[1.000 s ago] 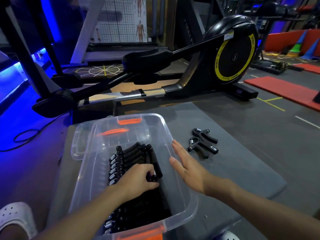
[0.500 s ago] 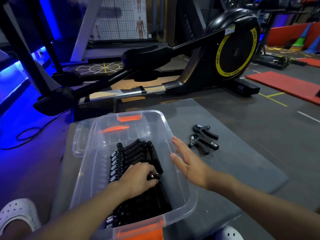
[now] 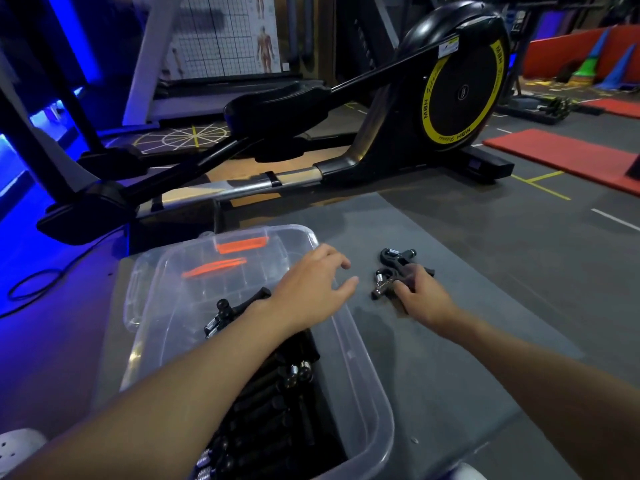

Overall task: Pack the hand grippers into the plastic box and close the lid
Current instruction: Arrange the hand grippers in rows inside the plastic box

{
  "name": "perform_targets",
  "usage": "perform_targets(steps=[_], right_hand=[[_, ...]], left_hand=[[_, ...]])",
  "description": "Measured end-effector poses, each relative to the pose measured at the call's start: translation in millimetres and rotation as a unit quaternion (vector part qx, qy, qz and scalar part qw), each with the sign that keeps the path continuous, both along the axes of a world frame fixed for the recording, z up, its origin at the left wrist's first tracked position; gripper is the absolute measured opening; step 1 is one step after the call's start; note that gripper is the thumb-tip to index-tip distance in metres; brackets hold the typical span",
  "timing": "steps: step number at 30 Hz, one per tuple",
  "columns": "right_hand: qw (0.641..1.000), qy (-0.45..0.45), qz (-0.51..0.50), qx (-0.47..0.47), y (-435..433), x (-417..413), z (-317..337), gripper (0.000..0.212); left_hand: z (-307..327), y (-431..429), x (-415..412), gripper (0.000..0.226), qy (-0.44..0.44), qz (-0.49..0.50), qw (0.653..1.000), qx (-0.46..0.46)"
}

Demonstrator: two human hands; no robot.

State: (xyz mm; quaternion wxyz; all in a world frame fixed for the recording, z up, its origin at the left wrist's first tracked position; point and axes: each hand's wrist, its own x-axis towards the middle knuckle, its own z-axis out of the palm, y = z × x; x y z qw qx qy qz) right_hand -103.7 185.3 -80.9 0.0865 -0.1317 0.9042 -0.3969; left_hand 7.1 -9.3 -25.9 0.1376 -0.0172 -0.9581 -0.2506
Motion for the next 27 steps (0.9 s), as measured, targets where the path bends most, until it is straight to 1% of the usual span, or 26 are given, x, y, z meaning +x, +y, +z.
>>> perform_targets(steps=[2, 4, 7, 10, 14, 19, 22, 27], right_hand=[[0.999, -0.023, -0.023, -0.011, 1.1, -16.0, -14.1, 0.054], [0.999, -0.035, -0.037, -0.007, 2.3, -30.2, -29.7, 0.057], [0.998, -0.014, -0.049, 0.047, 5.4, -50.0, -52.0, 0.065], [0.994, 0.004, -0.053, 0.099, 6.3, -64.8, -65.6, 0.076], [0.991, 0.005, -0.055, 0.121, 6.5, -75.5, -79.9, 0.093], [0.987, -0.003, -0.056, 0.149, 7.0, -76.3, -98.6, 0.106], [0.986, -0.008, -0.066, 0.153, 7.4, -72.4, -106.1, 0.101], [0.989, 0.010, -0.081, 0.122, 8.6, -59.9, -99.9, 0.080]], left_hand=[[-7.9, -2.8, -5.9, 0.035, -0.003, -0.003, 0.999, -0.038], [-15.6, -6.0, -6.4, 0.040, 0.021, -0.005, 0.998, -0.057], [-21.2, -8.9, -6.6, 0.047, 0.049, -0.004, 0.997, -0.054], [-21.6, -10.1, -9.1, 0.049, 0.055, -0.009, 0.997, -0.047], [-21.7, -11.0, -9.5, 0.051, 0.053, -0.012, 0.998, -0.041], [-23.8, -11.5, -10.0, 0.048, 0.061, -0.010, 0.997, -0.038], [-24.2, -10.7, -9.9, 0.046, 0.060, -0.008, 0.997, -0.036], [-22.8, -8.9, -7.4, 0.048, 0.042, -0.004, 0.999, -0.034]])
